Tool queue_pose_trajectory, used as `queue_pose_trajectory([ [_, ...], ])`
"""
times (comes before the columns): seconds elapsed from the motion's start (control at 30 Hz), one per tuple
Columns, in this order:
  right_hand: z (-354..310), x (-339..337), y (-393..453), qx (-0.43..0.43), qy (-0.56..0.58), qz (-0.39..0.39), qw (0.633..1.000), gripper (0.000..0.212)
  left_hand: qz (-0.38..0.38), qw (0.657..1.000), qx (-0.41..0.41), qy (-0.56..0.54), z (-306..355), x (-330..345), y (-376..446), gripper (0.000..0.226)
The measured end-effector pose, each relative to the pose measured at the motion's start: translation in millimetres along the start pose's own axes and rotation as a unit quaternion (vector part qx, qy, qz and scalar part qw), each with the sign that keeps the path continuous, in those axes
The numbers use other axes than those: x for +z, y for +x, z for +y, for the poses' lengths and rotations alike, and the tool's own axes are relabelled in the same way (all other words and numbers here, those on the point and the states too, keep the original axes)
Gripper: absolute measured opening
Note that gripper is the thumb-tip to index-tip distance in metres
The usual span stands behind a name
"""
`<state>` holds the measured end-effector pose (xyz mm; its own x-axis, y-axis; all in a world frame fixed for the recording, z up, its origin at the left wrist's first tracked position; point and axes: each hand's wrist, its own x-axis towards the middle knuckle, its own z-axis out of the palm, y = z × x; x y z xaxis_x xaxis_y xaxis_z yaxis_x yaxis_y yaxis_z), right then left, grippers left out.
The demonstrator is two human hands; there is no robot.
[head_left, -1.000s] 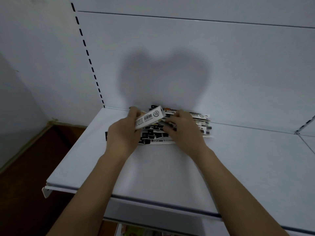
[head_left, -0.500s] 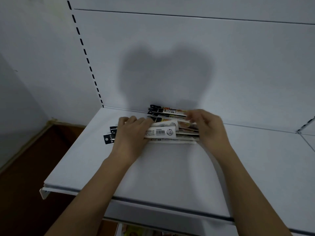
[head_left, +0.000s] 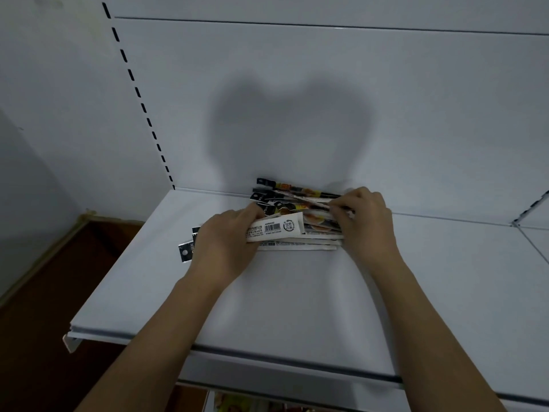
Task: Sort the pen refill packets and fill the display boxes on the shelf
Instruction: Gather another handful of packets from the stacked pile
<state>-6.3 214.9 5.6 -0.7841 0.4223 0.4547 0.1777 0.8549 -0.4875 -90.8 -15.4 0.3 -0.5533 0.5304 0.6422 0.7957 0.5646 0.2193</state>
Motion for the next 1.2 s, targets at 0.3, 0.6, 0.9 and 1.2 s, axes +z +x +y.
queue_pose_trajectory([
  [0.3,-34.8,-8.6,-7.2,0.004,0.267,-0.095,0.959,0.024,0.097,0.987,0.115,0.059,5.2,5.0,5.1,0.067],
  [0.6,-53.3,-18.9,-14.5,0.064,0.412,-0.204,0.886,0.036,-0.047,0.99,0.124,0.046,14.7,9.8,2.4,0.06],
  [0.9,-92.6,-27.5,-21.3,-0.013,0.445,-0.112,0.889,0.038,-0.031,0.991,-0.099,-0.082,52.5,-13.9,-4.9,0.06],
  [1.2,-78.9,-45.8,-37.9,0.092,0.417,-0.105,0.898,0.039,-0.052,0.945,-0.236,-0.221,62.2,-10.8,-16.5,0.011],
])
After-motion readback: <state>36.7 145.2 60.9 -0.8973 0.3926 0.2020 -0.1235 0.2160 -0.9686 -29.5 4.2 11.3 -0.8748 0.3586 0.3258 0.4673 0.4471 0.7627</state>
